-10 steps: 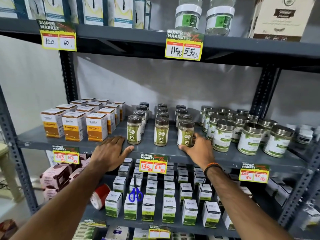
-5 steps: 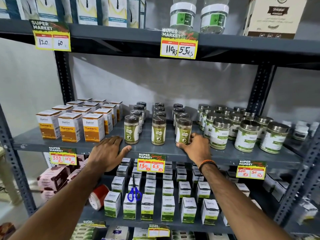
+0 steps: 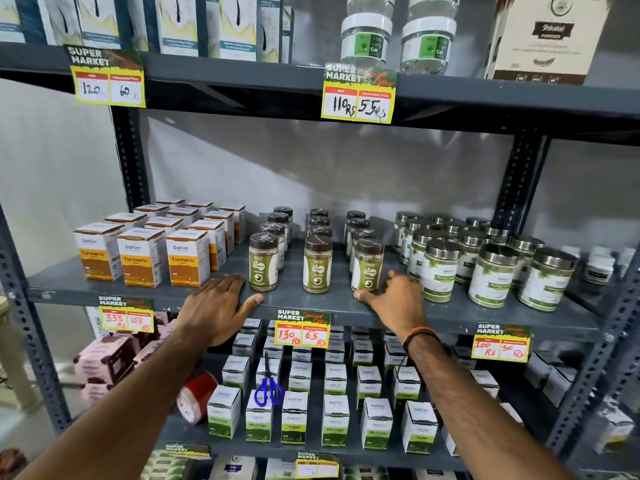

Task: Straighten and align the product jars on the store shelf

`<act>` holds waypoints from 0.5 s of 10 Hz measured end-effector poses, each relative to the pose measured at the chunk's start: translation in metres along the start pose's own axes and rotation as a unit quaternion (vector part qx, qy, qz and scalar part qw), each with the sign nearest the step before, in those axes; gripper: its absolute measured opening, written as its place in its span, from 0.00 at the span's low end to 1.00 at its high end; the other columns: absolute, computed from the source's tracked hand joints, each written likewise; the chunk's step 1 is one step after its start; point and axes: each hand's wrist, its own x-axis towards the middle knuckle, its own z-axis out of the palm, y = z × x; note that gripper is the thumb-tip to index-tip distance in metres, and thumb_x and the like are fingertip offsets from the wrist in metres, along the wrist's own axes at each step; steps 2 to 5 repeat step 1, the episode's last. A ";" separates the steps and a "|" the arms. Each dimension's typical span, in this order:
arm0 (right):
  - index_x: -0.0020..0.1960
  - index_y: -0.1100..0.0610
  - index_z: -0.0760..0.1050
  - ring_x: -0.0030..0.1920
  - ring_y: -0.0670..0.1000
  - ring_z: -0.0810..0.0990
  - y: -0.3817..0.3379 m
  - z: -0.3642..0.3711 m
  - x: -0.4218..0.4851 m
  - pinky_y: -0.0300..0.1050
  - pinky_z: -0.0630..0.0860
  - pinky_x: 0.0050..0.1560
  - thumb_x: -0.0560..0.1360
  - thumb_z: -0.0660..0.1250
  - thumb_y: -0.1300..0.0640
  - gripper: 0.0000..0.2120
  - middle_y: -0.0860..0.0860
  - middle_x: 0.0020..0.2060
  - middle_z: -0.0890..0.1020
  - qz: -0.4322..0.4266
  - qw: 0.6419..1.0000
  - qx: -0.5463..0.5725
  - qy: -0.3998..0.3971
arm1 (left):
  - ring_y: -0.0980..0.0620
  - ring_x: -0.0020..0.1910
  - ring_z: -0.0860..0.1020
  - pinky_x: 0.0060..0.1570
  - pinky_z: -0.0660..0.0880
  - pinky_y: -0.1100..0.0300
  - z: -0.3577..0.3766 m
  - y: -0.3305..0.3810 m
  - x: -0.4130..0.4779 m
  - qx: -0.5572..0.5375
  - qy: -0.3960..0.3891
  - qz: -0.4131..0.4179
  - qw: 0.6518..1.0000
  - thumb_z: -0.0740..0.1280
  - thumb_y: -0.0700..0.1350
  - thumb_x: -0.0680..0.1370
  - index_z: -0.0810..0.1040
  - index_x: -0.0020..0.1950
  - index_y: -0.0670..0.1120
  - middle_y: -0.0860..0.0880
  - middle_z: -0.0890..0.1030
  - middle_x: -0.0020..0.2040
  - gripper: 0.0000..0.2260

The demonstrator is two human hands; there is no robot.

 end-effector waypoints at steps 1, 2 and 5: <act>0.73 0.59 0.73 0.55 0.48 0.85 -0.004 -0.028 -0.023 0.39 0.82 0.51 0.70 0.78 0.39 0.39 0.53 0.62 0.83 -0.043 0.996 0.055 0.062 | 0.44 0.73 0.72 0.70 0.71 0.43 -0.004 0.000 0.001 -0.008 -0.016 0.004 1.000 0.39 0.75 0.77 0.65 0.79 0.46 0.43 0.71 0.77 0.44; 0.73 0.59 0.73 0.55 0.48 0.85 -0.004 -0.028 -0.023 0.39 0.82 0.51 0.70 0.78 0.39 0.39 0.53 0.62 0.83 -0.043 0.996 0.055 0.062 | 0.44 0.73 0.72 0.70 0.71 0.43 -0.004 0.000 0.001 -0.008 -0.016 0.004 1.000 0.39 0.75 0.77 0.65 0.79 0.46 0.43 0.71 0.77 0.44; 0.73 0.59 0.73 0.55 0.48 0.85 -0.004 -0.028 -0.023 0.39 0.82 0.51 0.70 0.78 0.39 0.39 0.53 0.62 0.83 -0.043 0.996 0.055 0.062 | 0.44 0.73 0.72 0.70 0.71 0.43 -0.004 0.000 0.001 -0.008 -0.016 0.004 1.000 0.39 0.75 0.77 0.65 0.79 0.46 0.43 0.71 0.77 0.44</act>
